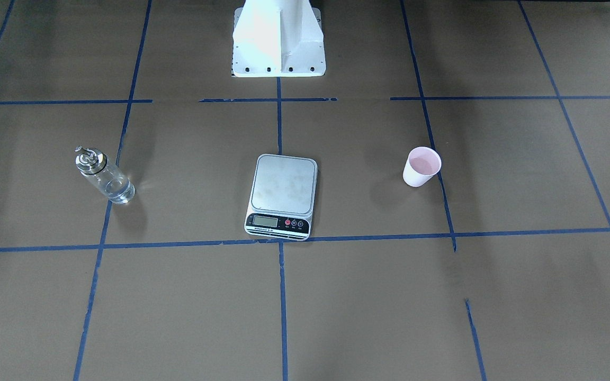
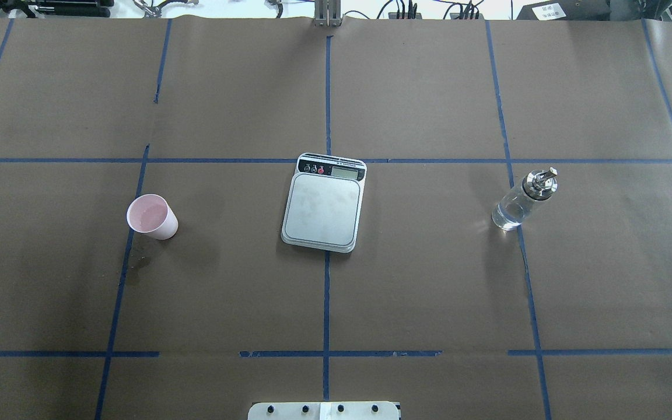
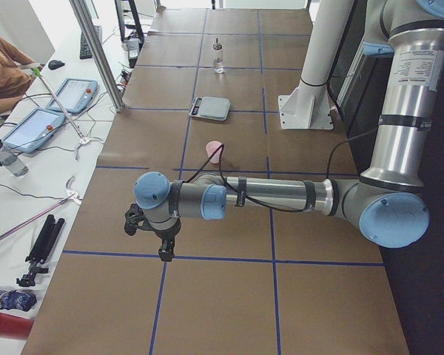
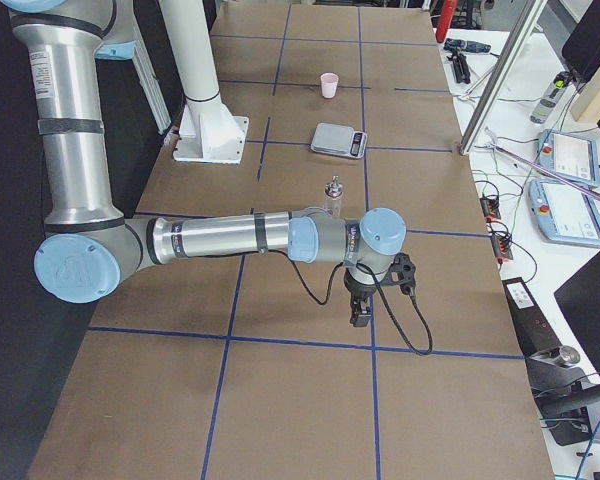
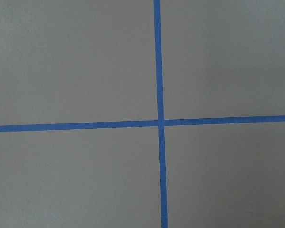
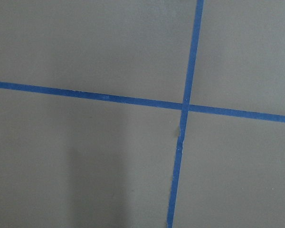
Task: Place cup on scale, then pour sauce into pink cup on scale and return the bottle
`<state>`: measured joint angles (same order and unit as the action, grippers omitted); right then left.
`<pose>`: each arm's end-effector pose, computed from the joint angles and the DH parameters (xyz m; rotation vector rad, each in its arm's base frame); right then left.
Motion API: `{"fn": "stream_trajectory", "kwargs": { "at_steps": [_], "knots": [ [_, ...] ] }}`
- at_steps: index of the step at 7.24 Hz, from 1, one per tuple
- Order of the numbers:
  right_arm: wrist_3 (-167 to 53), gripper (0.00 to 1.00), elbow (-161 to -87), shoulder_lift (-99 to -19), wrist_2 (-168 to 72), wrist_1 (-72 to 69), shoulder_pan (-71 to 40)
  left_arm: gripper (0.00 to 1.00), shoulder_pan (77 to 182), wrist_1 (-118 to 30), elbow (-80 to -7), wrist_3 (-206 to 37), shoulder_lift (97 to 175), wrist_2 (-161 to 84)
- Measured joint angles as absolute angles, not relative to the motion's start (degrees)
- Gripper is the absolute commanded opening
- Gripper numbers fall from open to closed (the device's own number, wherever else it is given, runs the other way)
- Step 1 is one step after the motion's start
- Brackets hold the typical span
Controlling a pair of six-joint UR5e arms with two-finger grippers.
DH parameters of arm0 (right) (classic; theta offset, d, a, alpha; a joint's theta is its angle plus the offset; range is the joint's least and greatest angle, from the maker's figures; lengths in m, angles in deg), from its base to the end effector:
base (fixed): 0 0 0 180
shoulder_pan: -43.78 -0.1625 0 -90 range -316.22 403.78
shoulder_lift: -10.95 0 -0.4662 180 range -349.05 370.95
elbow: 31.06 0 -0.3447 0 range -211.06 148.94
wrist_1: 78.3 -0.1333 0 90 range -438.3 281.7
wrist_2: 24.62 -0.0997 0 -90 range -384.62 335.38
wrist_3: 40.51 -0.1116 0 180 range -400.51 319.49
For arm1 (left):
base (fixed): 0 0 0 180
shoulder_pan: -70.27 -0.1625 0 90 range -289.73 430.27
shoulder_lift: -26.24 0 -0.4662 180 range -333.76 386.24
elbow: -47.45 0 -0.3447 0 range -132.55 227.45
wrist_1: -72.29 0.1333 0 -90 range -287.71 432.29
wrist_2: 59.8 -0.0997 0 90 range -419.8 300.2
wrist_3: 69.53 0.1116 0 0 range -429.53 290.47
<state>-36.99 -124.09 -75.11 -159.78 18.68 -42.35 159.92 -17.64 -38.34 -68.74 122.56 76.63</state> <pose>0.0221 -0.4764 0.6645 -0.0026 -0.7887 -0.1222 -0.0494 -0.4985 0.6865 0.0367 0.8102 0.0332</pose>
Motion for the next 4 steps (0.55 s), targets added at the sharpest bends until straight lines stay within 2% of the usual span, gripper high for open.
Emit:
{"fn": "stream_trajectory", "kwargs": {
  "at_steps": [4],
  "knots": [
    [-37.32, 1.00, -123.99, -75.05, -159.76, 18.64, -42.36, 1.00, 159.83, -20.15, -39.15, -65.57, 121.54, 76.70]
  ]
}}
